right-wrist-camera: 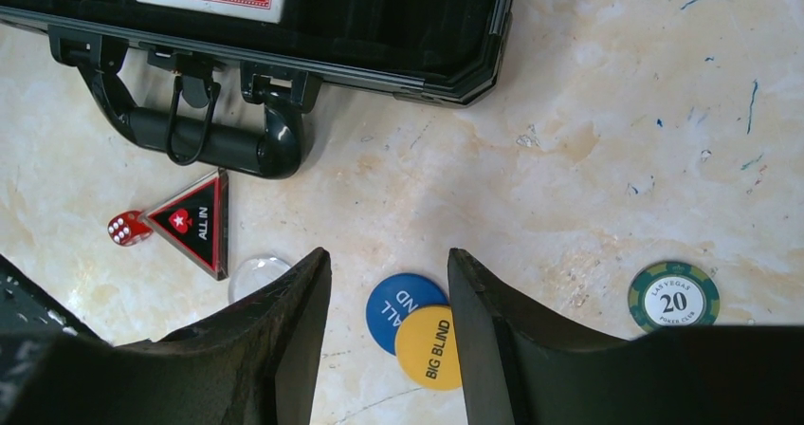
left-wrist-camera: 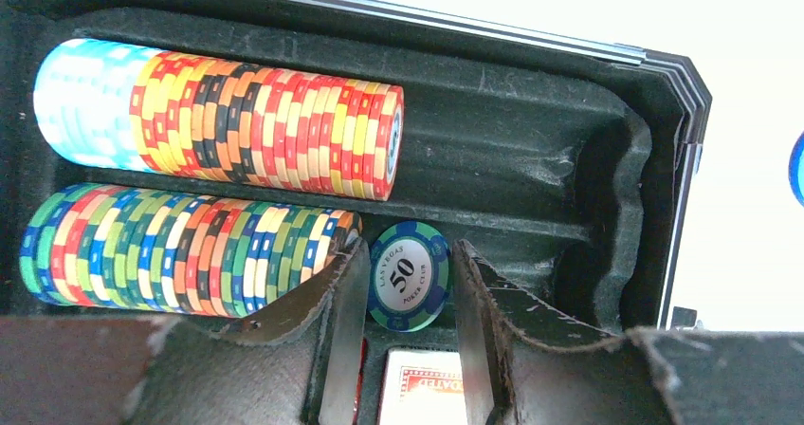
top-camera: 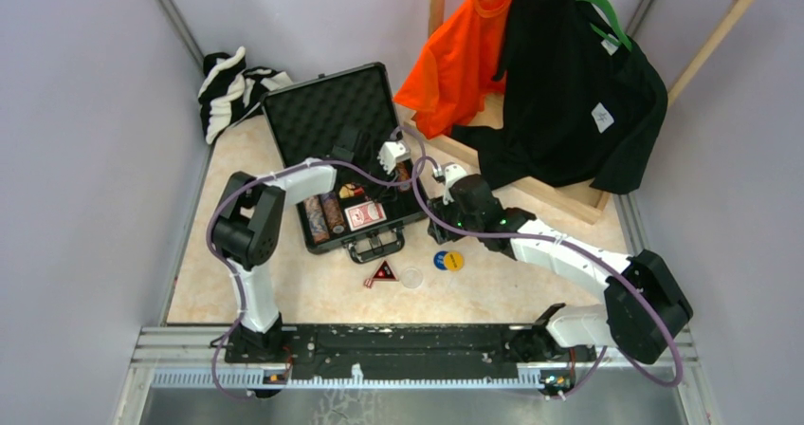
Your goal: Pack up texas hold em set
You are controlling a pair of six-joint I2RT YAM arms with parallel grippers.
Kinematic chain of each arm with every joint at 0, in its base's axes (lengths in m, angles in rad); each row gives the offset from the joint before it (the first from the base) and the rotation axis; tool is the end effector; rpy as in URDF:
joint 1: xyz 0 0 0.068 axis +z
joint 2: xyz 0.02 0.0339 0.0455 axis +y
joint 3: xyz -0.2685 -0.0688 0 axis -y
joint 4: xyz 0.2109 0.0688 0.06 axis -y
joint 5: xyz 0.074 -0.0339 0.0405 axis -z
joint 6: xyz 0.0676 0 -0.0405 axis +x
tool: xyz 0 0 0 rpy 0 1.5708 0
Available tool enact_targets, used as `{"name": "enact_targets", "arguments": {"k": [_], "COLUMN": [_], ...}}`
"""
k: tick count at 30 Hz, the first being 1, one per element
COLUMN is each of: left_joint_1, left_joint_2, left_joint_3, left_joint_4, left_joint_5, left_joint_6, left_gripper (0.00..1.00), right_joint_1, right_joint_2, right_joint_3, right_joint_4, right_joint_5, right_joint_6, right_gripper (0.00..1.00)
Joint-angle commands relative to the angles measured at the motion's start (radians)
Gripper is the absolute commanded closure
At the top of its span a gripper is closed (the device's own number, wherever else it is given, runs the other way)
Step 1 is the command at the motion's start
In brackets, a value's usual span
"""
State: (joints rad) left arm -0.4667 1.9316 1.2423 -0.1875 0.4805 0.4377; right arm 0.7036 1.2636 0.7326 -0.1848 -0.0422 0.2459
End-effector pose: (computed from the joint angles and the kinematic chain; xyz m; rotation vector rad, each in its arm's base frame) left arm 0.3444 -0.2085 0.1739 1.2360 2.0594 -0.5986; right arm 0.1948 0.1690 0.2215 -0.5541 2.2792 0.5325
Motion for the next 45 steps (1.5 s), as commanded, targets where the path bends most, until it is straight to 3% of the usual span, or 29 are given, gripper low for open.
{"name": "enact_targets", "arguments": {"k": [1, 24, 36, 40, 45], "left_joint_1": [0.026, 0.025, 0.026, 0.026, 0.024], "left_joint_2": [-0.047, -0.122, -0.083, -0.144, -0.334], "left_joint_3": [0.010, -0.052, -0.020, -0.058, -0.201], "left_joint_4": [0.112, 0.281, 0.251, 0.296, 0.501], "left_joint_5": [-0.155, -0.540, -0.511, -0.529, -0.568], "left_joint_6": [0.010, -0.056, -0.069, -0.105, -0.213], "left_gripper": [0.56, 0.58, 0.57, 0.56, 0.54], "right_joint_1": [-0.006, -0.006, -0.006, -0.007, -0.059], "right_joint_2": [-0.002, 0.000, 0.000, -0.010, -0.034], "right_joint_3": [-0.004, -0.008, -0.016, -0.026, -0.023], "right_joint_4": [0.045, 0.045, 0.046, 0.063, 0.068], "right_joint_5": [-0.012, -0.025, -0.027, 0.005, 0.020], "right_joint_6": [0.000, -0.010, -0.011, 0.012, 0.104], "right_gripper": [0.51, 0.52, 0.52, 0.53, 0.54]}}
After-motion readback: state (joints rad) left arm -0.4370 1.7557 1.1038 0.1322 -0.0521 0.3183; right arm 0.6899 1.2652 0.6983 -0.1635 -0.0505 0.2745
